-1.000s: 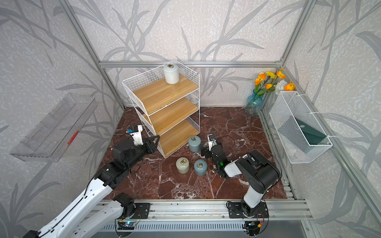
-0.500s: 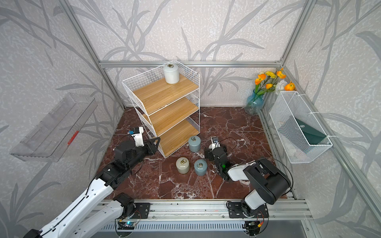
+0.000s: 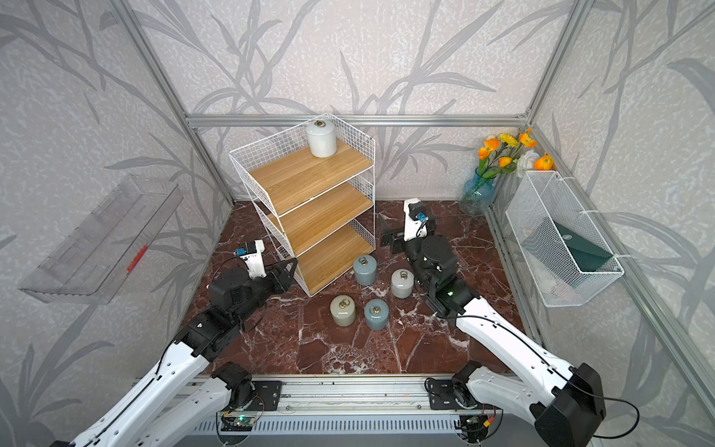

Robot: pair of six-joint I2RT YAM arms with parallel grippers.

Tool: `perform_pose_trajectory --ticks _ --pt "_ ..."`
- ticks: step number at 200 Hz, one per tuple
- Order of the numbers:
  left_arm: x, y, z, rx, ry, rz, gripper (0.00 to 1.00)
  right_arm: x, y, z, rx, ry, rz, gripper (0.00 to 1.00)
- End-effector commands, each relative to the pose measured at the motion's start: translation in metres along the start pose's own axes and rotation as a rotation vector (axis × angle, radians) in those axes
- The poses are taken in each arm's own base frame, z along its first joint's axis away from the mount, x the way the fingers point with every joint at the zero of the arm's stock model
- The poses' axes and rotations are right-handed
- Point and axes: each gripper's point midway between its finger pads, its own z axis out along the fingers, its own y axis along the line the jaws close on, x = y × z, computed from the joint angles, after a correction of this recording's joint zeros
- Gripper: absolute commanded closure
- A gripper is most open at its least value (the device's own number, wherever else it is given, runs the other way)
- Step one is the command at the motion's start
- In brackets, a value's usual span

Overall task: Remove the tea canisters from the shelf
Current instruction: Place the tea canister at the center of the board, then pick up the tea canister from the shelf.

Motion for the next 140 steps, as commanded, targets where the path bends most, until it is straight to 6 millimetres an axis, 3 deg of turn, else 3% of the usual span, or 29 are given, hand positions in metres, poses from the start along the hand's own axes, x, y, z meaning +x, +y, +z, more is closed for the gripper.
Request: perform_pose_trajectory --ticks 1,29,54,109,137,138,139,140 --pt "-0.018 -0.016 0.002 0.038 -0.029 0.05 0.56 0.0 0.024 0.017 -0.101 0.059 -0.056 0.01" --pt "-0.03 -0.037 0.009 0.1 -0.016 0.073 0.55 -0.051 0.053 0.05 -0.206 -0.027 -0.037 0.01" --pt "-0.041 -0.046 0.01 0.123 -0.04 0.074 0.55 -0.068 0.077 0.088 -0.272 -0.035 -0.036 0.01" --pt "-0.067 -0.062 0.004 0.146 -0.092 0.117 0.56 -0.066 0.111 0.167 -0.327 -0.005 -0.079 0.0" --pt "-0.068 -0.071 0.007 0.178 -0.068 0.108 0.56 -0.042 0.121 0.205 -0.327 0.066 -0.106 0.01" --pt "-0.068 -0.071 0.007 0.18 -0.067 0.107 0.56 -0.053 0.121 0.203 -0.326 0.044 -0.103 0.01" --pt "-0.068 -0.071 0.007 0.181 -0.068 0.106 0.56 -0.041 0.122 0.207 -0.327 0.068 -0.107 0.01" --pt "-0.068 -0.071 0.007 0.182 -0.067 0.105 0.56 -0.042 0.122 0.208 -0.327 0.067 -0.108 0.01"
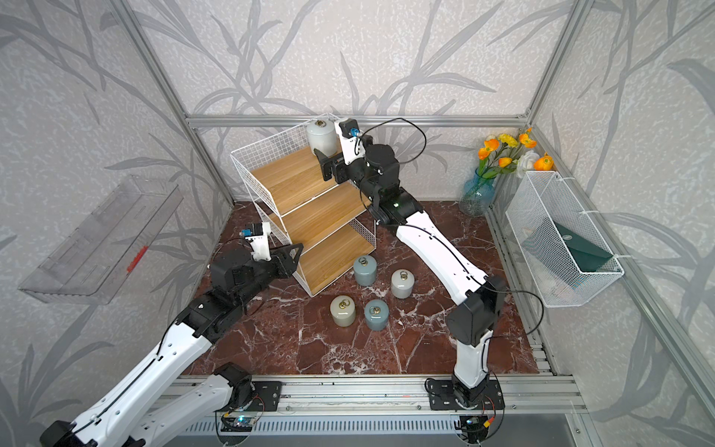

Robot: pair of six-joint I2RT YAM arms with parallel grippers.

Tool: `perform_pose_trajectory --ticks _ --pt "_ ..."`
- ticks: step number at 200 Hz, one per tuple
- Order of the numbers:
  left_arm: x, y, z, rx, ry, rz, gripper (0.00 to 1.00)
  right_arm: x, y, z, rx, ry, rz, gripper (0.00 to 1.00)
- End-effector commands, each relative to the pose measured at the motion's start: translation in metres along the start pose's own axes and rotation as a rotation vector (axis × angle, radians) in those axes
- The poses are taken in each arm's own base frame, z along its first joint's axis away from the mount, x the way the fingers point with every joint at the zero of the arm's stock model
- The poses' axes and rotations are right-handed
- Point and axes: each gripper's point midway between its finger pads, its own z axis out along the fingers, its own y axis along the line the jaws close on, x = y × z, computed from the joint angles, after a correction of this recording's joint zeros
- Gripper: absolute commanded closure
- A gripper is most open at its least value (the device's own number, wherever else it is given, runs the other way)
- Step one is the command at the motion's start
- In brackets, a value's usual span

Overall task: Remove the tea canisters from the shelf
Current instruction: Pick up the tea canister from the shelf.

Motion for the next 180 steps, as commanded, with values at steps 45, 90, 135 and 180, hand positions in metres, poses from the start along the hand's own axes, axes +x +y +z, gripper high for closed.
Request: perform_pose_trajectory --ticks 45,90,135,180 --pt "-0.016 -0.022 -0.006 0.1 -0.056 -0.004 0.57 0.029 -0.004 0.053 0.0 0.068 -0.019 0.01" --pt "-0.012 -0.018 -0.008 0.087 -0.053 -0.008 0.57 0.033 -0.022 0.061 0.032 0.033 0.037 0.01" --pt "-0.008 -0.017 -0.006 0.088 -0.044 -0.017 0.57 0.04 -0.02 0.071 0.003 -0.003 0.068 0.01" --pt "-0.003 -0.013 -0.005 0.079 -0.034 -0.027 0.57 0.047 -0.015 0.075 -0.047 -0.006 0.102 0.0"
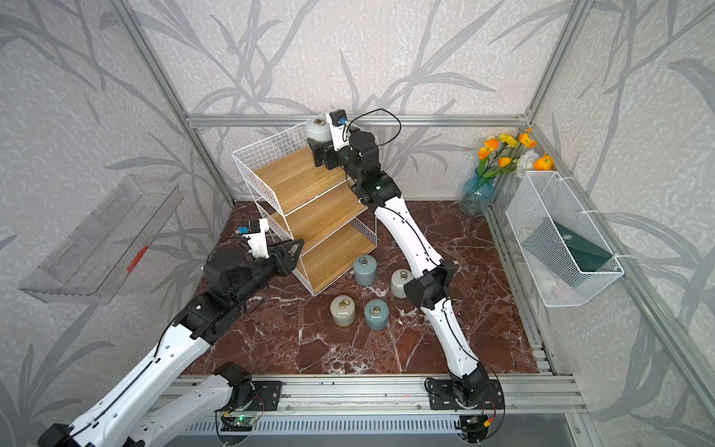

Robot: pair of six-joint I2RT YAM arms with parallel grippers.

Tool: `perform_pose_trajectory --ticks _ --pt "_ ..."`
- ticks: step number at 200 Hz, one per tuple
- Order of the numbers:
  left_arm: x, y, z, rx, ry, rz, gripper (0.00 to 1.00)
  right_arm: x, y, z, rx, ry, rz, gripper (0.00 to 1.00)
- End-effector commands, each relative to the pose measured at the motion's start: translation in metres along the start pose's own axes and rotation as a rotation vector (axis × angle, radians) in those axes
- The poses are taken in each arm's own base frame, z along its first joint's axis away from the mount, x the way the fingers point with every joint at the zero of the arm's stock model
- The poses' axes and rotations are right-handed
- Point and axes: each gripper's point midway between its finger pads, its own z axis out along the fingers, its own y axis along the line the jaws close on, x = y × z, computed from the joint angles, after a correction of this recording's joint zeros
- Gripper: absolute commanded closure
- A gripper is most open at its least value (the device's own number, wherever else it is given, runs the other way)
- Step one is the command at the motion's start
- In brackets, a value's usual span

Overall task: Remove the tea canisters from the shelf
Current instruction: Pick up the tea canister from the shelf.

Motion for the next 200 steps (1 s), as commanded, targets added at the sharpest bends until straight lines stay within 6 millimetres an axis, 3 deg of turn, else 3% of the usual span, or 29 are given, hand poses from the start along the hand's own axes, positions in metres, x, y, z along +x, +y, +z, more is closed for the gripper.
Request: perform_pose_trajectory --ticks 1,68,102,152,200 --pt "0.001 -0.003 -0.001 0.021 -0.008 -0.008 0.57 0.003 0.006 0.005 -0.049 -0.023 0.028 0.0" --pt "0.007 0.002 -0.003 0.004 -0.002 -0.012 0.57 0.016 0.005 0.013 -0.051 -0.024 0.045 0.16" --pt "0.01 0.006 -0.004 -0.008 -0.001 -0.01 0.57 0.013 0.007 0.011 -0.055 -0.023 0.013 0.28" --pt "0.015 0.01 -0.002 -0.015 0.002 -0.026 0.57 -0.028 0.017 -0.005 -0.087 -0.092 -0.012 0.41" --pt "0.017 0.011 -0.002 -0.017 0.004 -0.031 0.57 -0.077 0.031 -0.029 -0.133 -0.174 -0.022 0.43"
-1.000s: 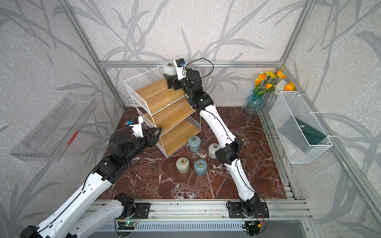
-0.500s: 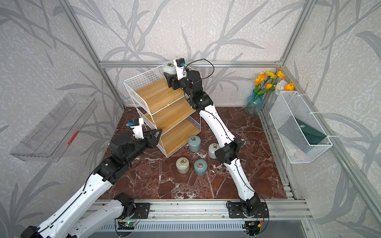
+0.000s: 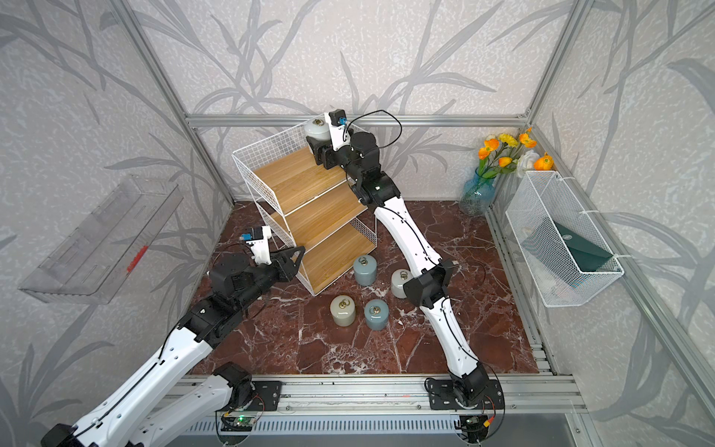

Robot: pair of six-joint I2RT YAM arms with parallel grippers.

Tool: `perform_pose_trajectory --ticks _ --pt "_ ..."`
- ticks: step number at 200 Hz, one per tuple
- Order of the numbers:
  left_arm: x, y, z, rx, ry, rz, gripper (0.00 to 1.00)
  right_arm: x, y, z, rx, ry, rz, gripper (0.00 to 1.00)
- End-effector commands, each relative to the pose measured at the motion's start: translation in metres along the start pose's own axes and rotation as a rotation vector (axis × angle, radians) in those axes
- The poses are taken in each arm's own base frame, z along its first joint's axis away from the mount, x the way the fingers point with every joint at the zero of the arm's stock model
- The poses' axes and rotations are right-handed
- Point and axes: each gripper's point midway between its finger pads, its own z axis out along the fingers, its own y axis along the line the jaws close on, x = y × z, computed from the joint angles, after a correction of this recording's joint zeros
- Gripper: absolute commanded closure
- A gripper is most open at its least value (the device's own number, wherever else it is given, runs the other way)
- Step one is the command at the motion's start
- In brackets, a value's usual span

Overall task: Remove the tea canisters from the shelf
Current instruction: Pick up the tea canister from the shelf.

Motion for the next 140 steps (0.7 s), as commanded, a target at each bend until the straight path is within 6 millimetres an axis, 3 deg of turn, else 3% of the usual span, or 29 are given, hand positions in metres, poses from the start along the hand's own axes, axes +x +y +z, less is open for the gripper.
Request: perform_pose_trajectory --ticks 1,111,140 --pt "-0.005 -0.002 -0.004 0.009 -0.027 -0.004 0.57 -0.072 0.019 -0.026 -0.052 -0.128 -0.034 0.43" --pt "0.0 -0.001 -0.005 0.008 -0.017 -0.02 0.57 -0.126 0.032 -0.068 -0.076 -0.146 -0.057 0.45" --pt "0.0 0.0 -0.006 0.004 -0.016 -0.023 0.58 -0.145 0.037 -0.09 -0.085 -0.171 -0.069 0.45"
